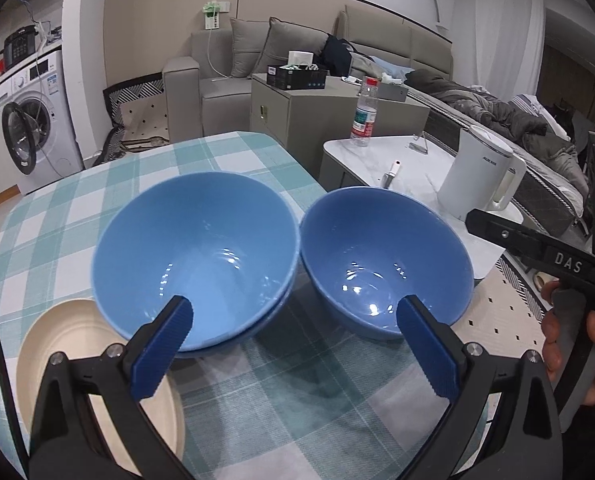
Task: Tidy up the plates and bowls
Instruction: 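Withdraw both tools and move them to the remaining blue bowl, then close the left gripper on the blue bowl rim while the right gripper closes too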
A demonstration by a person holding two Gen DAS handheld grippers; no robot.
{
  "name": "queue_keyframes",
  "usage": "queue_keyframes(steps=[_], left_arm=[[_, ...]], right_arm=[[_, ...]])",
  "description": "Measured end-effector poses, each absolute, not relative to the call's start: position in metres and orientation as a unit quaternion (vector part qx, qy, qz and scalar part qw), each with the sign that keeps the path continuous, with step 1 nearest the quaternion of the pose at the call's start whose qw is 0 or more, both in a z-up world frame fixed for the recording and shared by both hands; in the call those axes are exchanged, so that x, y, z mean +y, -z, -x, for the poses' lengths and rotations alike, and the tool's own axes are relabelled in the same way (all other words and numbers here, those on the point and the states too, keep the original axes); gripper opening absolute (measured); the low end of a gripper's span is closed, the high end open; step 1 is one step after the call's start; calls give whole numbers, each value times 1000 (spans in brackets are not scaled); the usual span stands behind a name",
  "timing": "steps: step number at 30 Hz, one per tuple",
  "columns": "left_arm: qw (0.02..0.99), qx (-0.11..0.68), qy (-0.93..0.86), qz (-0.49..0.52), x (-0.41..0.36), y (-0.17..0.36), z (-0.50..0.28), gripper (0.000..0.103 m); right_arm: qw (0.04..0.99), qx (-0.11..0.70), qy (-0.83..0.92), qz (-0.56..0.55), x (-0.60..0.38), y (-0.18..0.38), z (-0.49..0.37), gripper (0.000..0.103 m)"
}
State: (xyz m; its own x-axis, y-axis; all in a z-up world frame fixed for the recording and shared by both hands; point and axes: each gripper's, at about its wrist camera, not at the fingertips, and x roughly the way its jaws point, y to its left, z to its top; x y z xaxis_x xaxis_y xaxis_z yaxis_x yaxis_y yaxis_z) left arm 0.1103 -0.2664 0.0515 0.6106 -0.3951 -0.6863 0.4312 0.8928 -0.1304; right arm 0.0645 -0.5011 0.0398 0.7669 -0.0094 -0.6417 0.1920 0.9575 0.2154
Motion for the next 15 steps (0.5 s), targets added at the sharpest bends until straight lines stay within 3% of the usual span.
queue_keyframes(steps=[15], left_arm=[[889, 374, 259, -44, -294, -53, -98, 88]], right_arm=[[928, 343, 54, -136, -502, -30, -70, 102]])
